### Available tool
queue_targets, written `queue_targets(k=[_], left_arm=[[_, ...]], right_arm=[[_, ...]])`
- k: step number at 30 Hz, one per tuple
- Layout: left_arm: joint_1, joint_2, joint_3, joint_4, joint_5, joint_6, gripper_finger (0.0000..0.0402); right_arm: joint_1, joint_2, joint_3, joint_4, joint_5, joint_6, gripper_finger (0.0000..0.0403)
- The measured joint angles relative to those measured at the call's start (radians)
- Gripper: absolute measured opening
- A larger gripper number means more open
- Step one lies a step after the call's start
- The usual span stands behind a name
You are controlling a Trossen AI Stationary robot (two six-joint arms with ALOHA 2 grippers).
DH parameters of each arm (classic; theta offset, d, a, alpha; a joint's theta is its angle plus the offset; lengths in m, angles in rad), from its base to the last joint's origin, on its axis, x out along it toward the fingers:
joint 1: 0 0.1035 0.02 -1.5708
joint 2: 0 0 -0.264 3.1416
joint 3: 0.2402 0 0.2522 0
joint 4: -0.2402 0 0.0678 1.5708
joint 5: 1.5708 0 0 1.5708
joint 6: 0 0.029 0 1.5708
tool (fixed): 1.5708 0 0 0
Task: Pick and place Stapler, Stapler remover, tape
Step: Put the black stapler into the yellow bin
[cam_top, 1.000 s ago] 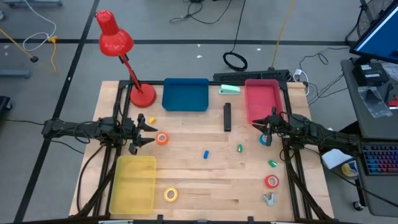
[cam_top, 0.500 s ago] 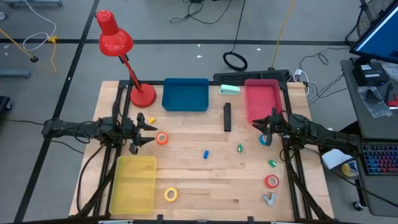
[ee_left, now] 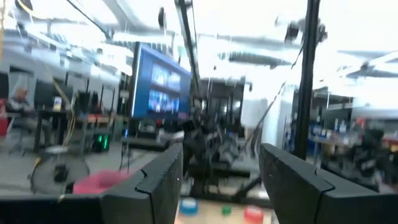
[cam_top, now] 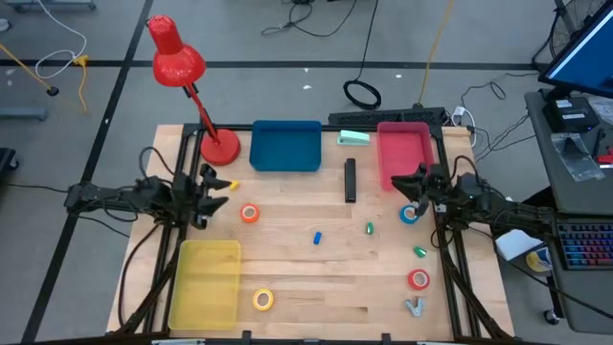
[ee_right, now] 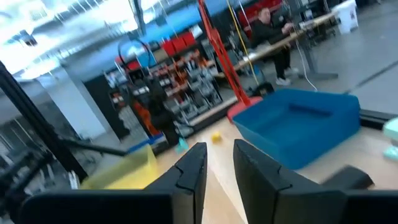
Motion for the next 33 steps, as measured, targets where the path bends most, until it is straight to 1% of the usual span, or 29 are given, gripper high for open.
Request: queue_targets(k=[6,9,16,19,22,25,26,28,30,33], left_arm=[[0.0,0.0,0.0,0.096,0.0,-0.01,0.0212],[0.0,0.0,0.0,0.096,0.0,-0.052,0.0212],[0.0,0.0,0.0,0.095,0.0,-0.122,0.0212],[0.0,0.0,0.0,0.095,0.0,-0.148,0.0212],[0.0,0.0,0.0,0.097,0.0,-0.177,0.0212],[0.0,0.0,0.0,0.097,0.0,-0.215,0.0212],[0.0,0.0,0.0,0.097,0.0,-0.225,0.0212],[0.0,0.0,0.0,0.098,0.0,-0.247,0.0212],[0.0,0.0,0.0,0.098,0.0,-0.266,0.0212],[0.0,0.0,0.0,0.098,0.0,-0.29,0.0212]], right_arm=[[0.0,0.002,0.0,0.064,0.003,-0.009,0.007],[0.0,0.003,0.0,0.068,0.029,-0.007,0.007],[0.0,0.036,0.0,0.078,0.024,0.011,0.007],[0.0,0.079,0.0,0.136,0.026,0.049,0.007],[0.0,0.152,0.0,0.253,0.026,0.053,0.007],[0.0,0.261,0.002,0.414,0.025,0.053,0.007],[0.0,0.301,0.012,0.442,0.024,0.053,0.007],[0.0,0.389,0.054,0.442,0.021,0.052,0.0068],[0.0,0.481,0.119,0.405,0.005,0.033,0.0061],[0.0,0.618,0.249,0.298,-0.028,-0.023,0.0046]])
